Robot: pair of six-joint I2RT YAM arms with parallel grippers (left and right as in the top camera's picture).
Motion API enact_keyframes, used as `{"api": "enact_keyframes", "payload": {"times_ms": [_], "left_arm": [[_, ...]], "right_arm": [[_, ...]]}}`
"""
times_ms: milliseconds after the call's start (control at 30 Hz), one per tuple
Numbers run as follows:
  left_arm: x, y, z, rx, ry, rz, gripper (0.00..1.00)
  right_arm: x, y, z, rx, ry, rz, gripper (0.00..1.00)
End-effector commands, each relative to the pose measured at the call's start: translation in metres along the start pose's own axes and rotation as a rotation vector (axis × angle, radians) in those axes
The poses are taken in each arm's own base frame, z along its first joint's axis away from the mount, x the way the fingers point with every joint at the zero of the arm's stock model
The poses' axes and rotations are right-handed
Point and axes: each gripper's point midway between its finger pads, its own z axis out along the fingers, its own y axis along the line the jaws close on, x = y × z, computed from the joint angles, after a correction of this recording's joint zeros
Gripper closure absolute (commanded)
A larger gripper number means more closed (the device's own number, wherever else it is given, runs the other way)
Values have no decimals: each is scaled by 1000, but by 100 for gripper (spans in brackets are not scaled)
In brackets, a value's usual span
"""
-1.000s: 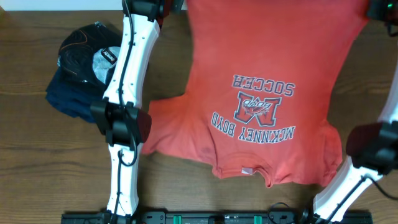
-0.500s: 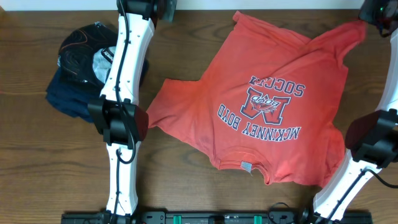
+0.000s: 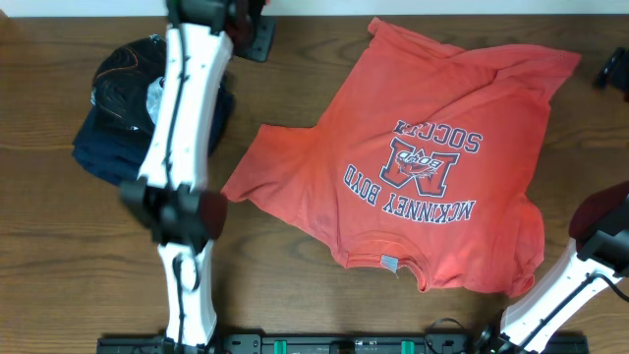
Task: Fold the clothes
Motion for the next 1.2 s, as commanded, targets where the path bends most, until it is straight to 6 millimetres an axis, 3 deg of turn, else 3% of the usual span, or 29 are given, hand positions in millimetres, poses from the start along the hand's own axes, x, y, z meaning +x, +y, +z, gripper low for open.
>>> {"api": "enact_keyframes", "payload": {"times_ms": [0, 100, 233, 300, 400, 533, 733, 867, 1000, 1100, 1167], "left_arm": [[-2, -3, -77, 18, -110, -30, 56], [16, -2, -117, 21, -116, -83, 56], [40, -8, -162, 57, -130, -87, 54], [51, -12, -174, 79, -119, -104, 54], [72, -23, -176, 133, -35, -132, 54], [90, -60, -148, 296, 111, -134, 54], [146, -100, -67, 323, 413, -70, 62], [189, -121, -14, 318, 542, -72, 64], [237, -139, 42, 308, 602, -89, 63], [259, -148, 75, 315, 573, -70, 63], [268, -151, 93, 320, 537, -69, 71]], "right_arm": [[14, 28, -9, -169, 43, -91, 31], [16, 50, -39, -294, -1, -139, 26], [24, 57, -105, -333, -117, -165, 22], [33, 58, -138, -336, -172, -174, 20], [52, 57, -181, -341, -236, -167, 18], [79, 55, -216, -343, -265, -171, 18], [109, 57, -224, -347, -204, -174, 25], [116, 65, -214, -353, -156, -196, 27], [125, 73, -192, -354, -81, -222, 25], [127, 77, -170, -352, -38, -231, 25], [129, 79, -156, -352, -10, -234, 25]]}}
